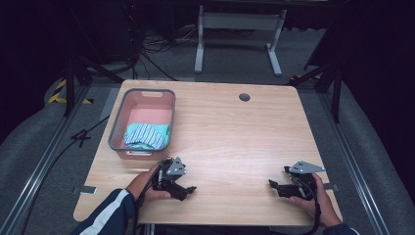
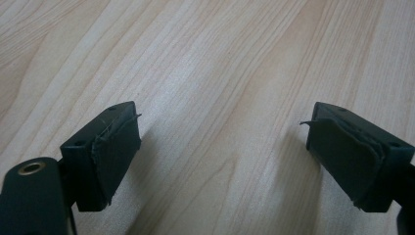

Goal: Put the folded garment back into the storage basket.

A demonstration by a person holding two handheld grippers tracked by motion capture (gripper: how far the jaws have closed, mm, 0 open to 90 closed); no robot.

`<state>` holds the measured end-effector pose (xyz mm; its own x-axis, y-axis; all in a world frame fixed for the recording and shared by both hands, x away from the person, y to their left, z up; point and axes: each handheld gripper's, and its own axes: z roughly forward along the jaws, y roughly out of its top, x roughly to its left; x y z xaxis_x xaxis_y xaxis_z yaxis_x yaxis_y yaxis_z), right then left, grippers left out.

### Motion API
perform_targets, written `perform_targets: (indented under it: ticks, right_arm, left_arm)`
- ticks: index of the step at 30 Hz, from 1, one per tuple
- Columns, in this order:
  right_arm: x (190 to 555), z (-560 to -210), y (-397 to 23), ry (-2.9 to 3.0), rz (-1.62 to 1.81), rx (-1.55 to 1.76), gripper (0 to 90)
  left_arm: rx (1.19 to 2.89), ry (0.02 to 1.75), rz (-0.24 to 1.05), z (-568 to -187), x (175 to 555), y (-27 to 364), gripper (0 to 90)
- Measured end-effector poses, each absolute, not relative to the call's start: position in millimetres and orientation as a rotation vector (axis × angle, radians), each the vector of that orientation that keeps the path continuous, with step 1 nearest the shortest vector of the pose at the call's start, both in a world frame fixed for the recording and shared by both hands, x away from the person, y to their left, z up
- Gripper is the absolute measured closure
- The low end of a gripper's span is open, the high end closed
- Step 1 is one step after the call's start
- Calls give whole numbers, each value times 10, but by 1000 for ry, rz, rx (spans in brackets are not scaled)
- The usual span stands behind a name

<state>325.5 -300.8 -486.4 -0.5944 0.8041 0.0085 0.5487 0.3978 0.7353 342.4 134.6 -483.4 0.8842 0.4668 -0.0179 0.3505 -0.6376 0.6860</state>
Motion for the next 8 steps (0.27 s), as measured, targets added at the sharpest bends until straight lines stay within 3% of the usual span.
perform_targets:
  ticks: [8]
  right_arm:
    - [3258, -4865, -3009, 2314, 1020, 1170, 167]
  left_arm:
    - [2326, 585, 208, -4833, 3424, 1346, 124]
